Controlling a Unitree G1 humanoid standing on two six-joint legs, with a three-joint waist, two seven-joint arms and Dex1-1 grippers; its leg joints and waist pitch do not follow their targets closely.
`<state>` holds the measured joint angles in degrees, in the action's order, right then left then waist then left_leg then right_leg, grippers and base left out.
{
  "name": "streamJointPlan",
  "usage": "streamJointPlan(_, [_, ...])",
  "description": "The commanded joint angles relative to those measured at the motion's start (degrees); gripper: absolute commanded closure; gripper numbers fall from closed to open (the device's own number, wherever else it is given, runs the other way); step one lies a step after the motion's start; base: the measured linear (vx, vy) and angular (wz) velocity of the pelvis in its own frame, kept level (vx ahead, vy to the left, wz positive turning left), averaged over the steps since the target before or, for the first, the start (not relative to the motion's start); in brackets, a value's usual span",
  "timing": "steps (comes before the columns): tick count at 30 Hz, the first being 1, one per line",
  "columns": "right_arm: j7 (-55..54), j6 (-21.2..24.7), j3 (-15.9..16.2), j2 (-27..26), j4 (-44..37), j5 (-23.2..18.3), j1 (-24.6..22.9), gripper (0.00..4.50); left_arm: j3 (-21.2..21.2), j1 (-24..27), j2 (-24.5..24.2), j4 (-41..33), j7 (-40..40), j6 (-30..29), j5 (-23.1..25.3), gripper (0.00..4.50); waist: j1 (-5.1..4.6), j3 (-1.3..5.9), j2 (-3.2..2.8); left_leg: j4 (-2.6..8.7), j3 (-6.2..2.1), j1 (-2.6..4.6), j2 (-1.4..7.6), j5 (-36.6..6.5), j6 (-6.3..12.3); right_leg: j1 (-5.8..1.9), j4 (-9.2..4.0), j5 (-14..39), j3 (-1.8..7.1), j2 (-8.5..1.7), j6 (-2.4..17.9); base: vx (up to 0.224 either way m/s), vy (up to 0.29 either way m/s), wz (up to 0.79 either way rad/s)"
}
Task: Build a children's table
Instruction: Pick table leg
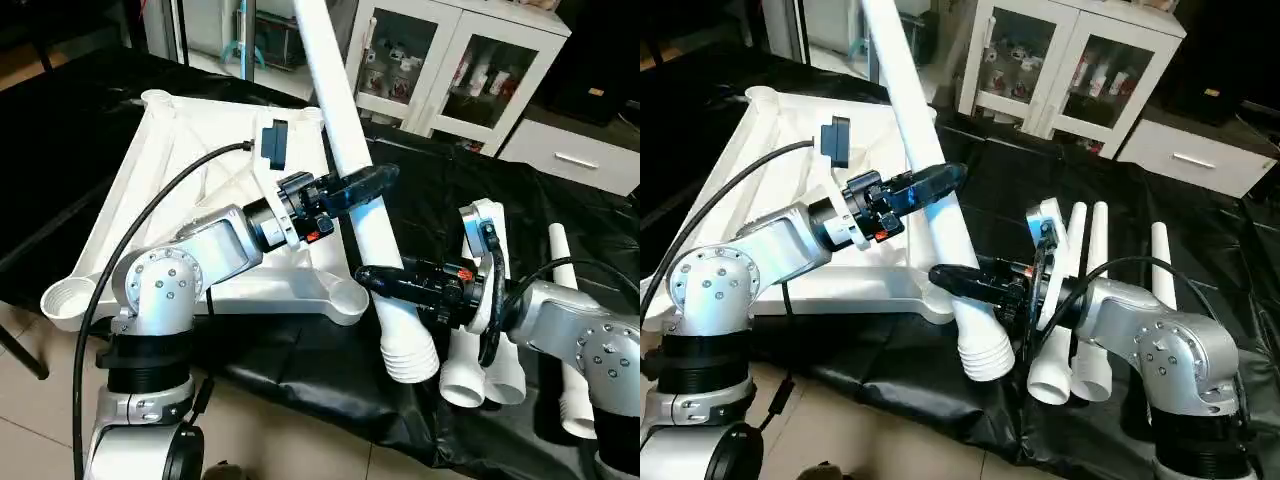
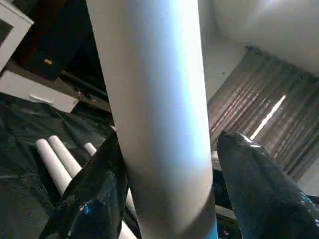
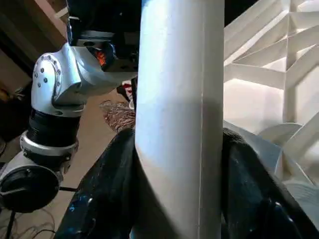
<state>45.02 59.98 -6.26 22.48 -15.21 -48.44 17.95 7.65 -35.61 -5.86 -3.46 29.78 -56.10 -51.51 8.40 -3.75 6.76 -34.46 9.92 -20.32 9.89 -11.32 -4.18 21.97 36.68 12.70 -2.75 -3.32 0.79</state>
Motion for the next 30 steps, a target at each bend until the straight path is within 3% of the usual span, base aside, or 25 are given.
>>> streamJointPlan(1, [-1.28, -0.90, -0.61, 0.97, 1.18, 1.44, 0.35, 2.69, -0.63, -1.41, 0.49, -0.23, 1.09, -0.39, -1.20, 1.93, 0.11, 3.86, -1.42, 3.89, -1.31, 0.50, 3.16, -2.75, -2.13, -3.04, -4.03, -0.19, 2.89, -4.97, 9.33, 0.000, 0.000, 0.00])
streamJointPlan(3, [-1.37, -1.02, -0.59, 1.00, 1.12, 1.46, 0.26, 2.69, -0.59, -1.42, 0.41, -0.14, 1.02, -0.51, -1.24, 2.12, 0.07, 3.85, -1.28, 3.90, -1.28, 0.47, 3.16, -2.82, -2.11, -3.10, -4.04, -0.66, 2.87, -4.93, 9.60, 0.000, 0.000, 0.00])
streamJointPlan(4, [-1.49, -1.26, -0.50, 1.05, 1.11, 1.48, 0.18, 2.69, -0.56, -1.47, 0.33, 0.02, 0.99, -0.49, -1.23, 2.20, 0.10, 3.82, -1.64, 3.92, -1.31, 0.49, 3.17, -3.06, -2.19, -3.05, -4.03, -0.58, 2.88, -4.96, 9.69, 0.000, 0.000, 0.00])
streamJointPlan(6, [-2.00, -1.87, -0.50, 1.04, 1.08, 1.77, 0.05, 2.69, -0.31, -1.58, 0.43, 0.50, -0.03, 0.37, -0.36, 2.34, 0.04, 3.83, -1.47, 3.88, -1.26, 0.48, 3.13, -3.29, -2.23, -3.10, -4.12, -0.72, 2.90, -4.94, 9.78, 0.000, 0.000, 0.00])
streamJointPlan(7, [-2.31, -2.49, -0.36, 1.13, 1.02, 2.25, -0.07, 2.69, -0.99, -1.49, -0.02, 0.77, -0.03, 1.74, 1.34, 2.43, 0.08, 3.83, -1.79, 3.94, -1.33, 0.51, 3.16, -3.41, -2.29, -3.08, -4.10, -0.53, 2.88, -4.93, 9.79, 0.000, 0.000, 0.00])
streamJointPlan(8, [-2.36, -2.72, -0.29, 1.17, 1.01, 2.44, -0.11, 2.69, -1.44, -1.42, -0.31, 0.85, 0.12, 2.33, 2.17, 2.51, 0.03, 3.84, -1.67, 3.93, -1.30, 0.52, 3.18, -3.51, -2.25, -3.10, -4.17, -0.52, 2.89, -4.94, 9.71, 0.000, 0.000, 0.00])
streamJointPlan(11, [-3.17, -3.25, -0.34, 1.00, 1.31, 3.14, -0.15, 2.00, -2.52, -1.42, -0.72, 1.09, -0.19, 3.42, 4.07, 2.55, 0.00, 3.84, -1.87, 3.96, -1.33, 0.55, 3.21, -3.31, -2.29, -3.08, -4.12, -0.73, 2.93, -4.96, 9.67, 0.000, 0.000, 0.00])
streamJointPlan(18, [-4.01, -4.40, -0.79, 0.62, 1.43, 3.51, 0.10, 1.50, -3.41, -3.65, -1.82, 0.53, -2.49, 4.90, 7.12, 2.71, -0.10, 3.88, -1.92, 3.92, -1.34, 0.52, 3.19, -3.56, -2.20, -3.15, -4.02, -0.67, 2.87, -4.94, 9.81, 0.000, 0.000, 0.00])
streamJointPlan(19, [-6.37, -7.03, -0.71, 0.37, 1.58, 6.19, 0.84, 1.39, -5.43, -4.54, -3.36, -0.40, -3.67, 5.24, 9.93, 2.71, -0.11, 3.86, -1.81, 3.95, -1.36, 0.57, 3.26, -3.65, -2.17, -3.06, -4.10, -0.56, 2.87, -4.93, 9.50, 0.000, 0.000, 0.00])
streamJointPlan(22, [-9.38, -9.38, 0.09, 0.97, 1.79, 10.13, 2.39, 1.21, -6.17, -5.86, -3.71, -1.96, -5.77, 4.82, 11.40, 2.72, -0.35, 3.86, -1.78, 3.95, -1.36, 0.58, 3.14, -3.09, -3.05, -3.07, -3.92, 0.00, 2.84, -4.84, 8.91, 0.000, 0.000, 0.00])
streamJointPlan(25, [-10.52, -8.73, 0.71, 1.34, 1.31, 10.94, 3.40, 0.90, -6.28, -6.67, -3.54, -2.68, -6.58, 4.67, 12.15, 2.73, -0.36, 3.89, -1.74, 3.81, -1.23, 0.56, 3.04, -1.99, -2.86, -3.14, -3.76, -1.87, 2.92, -4.76, 9.35, 0.000, 0.000, 0.00])
streamJointPlan(30, [-14.17, -6.18, 5.69, 3.35, -2.07, 15.09, 5.48, 0.88, -7.59, -7.37, -3.57, -3.19, -7.23, 4.55, 13.11, 2.73, -0.33, 3.87, -1.96, 3.81, -1.30, 0.65, 3.03, -1.80, -3.00, -3.15, -3.71, -2.72, 2.92, -4.64, 8.97, 0.000, 0.000, 0.00])
